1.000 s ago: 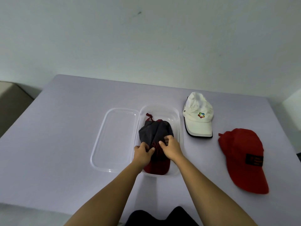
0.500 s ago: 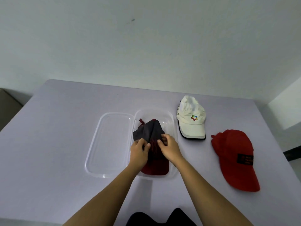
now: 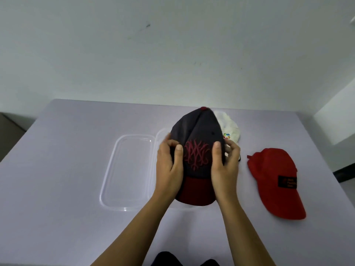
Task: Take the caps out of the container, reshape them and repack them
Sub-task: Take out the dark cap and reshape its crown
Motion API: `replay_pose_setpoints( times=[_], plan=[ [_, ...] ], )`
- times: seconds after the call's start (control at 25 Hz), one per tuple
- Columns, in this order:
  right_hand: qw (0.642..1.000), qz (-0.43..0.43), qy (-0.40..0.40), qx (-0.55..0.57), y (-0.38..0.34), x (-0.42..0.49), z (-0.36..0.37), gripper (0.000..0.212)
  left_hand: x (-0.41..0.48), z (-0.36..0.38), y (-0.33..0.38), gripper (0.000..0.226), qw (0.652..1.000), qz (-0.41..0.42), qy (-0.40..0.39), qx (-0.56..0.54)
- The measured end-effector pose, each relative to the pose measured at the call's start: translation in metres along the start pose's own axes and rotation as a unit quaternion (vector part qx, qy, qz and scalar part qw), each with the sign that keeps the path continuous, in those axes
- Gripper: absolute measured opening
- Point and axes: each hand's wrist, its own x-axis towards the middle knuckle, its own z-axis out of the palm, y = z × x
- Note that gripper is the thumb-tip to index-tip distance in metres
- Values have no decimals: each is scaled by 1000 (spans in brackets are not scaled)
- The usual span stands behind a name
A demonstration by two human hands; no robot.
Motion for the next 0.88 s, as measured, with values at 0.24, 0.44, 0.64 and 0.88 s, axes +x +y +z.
replay_pose_setpoints(
  times=[0.24, 0.44, 0.64, 0.88],
  plan=[
    [998, -18, 50, -31, -6, 6, -74, 49, -10, 54, 18, 50, 962, -232, -35, -138],
    [944, 318, -57, 67, 17, 25, -141, 55, -25, 108, 24, 53, 946, -288, -58, -134],
    [957, 284, 44, 48, 9, 41, -182, 48, -34, 147, 31, 30, 897, -390, -59, -201],
    [936, 351, -19, 22, 12, 53, -205, 65, -33, 177, 25, 40, 901, -374, -34, -218]
  ],
)
